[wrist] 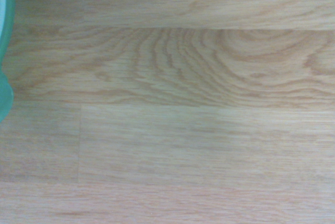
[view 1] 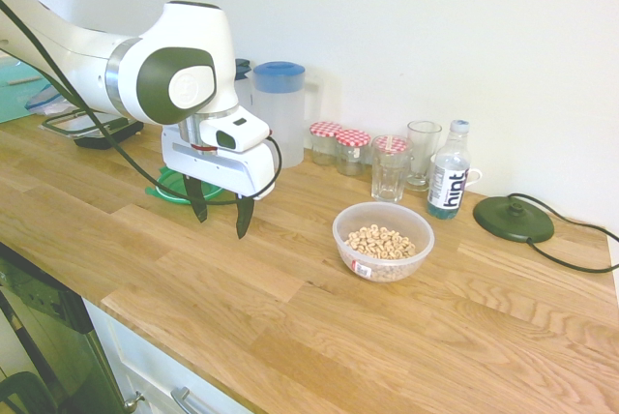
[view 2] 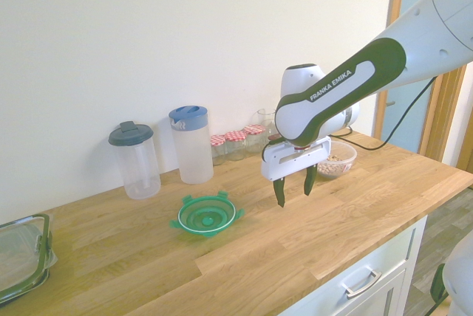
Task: Cover the lid of food container
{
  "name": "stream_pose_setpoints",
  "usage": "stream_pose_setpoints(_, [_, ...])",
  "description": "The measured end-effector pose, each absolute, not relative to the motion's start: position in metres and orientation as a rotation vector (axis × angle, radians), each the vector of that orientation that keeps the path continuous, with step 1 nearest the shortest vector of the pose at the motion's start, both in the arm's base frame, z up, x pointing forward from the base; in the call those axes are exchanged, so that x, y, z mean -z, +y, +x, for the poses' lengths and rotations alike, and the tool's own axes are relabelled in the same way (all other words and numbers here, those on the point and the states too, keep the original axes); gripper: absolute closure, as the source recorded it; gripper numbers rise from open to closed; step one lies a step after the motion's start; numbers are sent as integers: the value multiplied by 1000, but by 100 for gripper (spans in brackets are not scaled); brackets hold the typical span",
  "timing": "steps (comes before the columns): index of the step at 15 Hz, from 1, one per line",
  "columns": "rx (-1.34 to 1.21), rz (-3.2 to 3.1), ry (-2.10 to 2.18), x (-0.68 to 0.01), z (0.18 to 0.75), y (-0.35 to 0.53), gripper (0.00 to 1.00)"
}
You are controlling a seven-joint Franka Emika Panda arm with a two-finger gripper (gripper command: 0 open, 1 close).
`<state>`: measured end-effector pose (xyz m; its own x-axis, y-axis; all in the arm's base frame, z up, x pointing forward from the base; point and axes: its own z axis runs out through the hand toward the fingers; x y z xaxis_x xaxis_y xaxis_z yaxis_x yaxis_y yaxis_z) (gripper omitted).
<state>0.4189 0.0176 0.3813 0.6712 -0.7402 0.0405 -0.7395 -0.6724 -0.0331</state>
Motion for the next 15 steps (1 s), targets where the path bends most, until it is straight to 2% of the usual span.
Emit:
stream_pose_setpoints(4, [74, -2769, 1272, -383, 430, 23, 0])
stream_pose_setpoints(11, [-163, -2474, 983, -346, 521, 22, 0])
stream_pose_setpoints(15, [-266, -2309, 769, -318, 552, 20, 0])
